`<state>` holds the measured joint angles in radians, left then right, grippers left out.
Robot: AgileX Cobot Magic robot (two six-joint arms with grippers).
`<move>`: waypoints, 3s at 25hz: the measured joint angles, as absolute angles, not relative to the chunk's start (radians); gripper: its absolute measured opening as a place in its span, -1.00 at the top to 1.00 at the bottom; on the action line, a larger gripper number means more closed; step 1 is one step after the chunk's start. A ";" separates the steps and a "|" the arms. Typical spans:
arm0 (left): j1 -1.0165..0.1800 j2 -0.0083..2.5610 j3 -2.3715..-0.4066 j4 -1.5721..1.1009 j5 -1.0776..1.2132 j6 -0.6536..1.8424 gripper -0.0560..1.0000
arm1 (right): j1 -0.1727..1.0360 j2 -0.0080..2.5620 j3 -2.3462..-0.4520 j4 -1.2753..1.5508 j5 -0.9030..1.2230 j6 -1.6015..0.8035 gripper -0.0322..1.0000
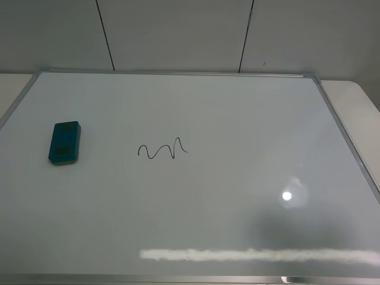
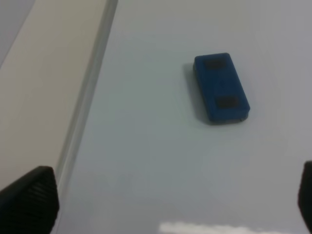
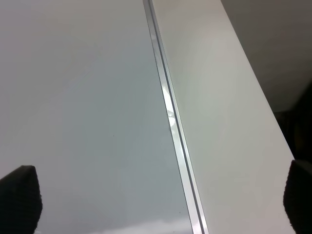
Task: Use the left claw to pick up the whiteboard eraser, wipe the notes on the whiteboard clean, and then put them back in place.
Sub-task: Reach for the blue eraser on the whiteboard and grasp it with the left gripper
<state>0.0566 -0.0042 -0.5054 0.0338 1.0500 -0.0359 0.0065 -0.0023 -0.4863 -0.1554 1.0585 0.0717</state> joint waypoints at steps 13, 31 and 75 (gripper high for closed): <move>0.057 -0.004 -0.505 0.038 1.050 -0.039 -0.99 | 0.006 -0.002 -0.486 -0.155 1.058 0.072 -0.98; 0.056 0.297 -0.601 0.016 0.979 -0.042 -0.99 | 0.006 -0.002 -0.486 -0.155 1.058 0.072 -0.98; 0.040 1.565 -1.028 -0.071 0.920 -0.087 -0.99 | 0.006 -0.002 -0.486 -0.155 1.058 0.072 -0.98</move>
<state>0.0400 1.5649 -1.0280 -0.0709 0.9200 -0.0872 0.0065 -0.0023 -0.4863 -0.1554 1.0585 0.0717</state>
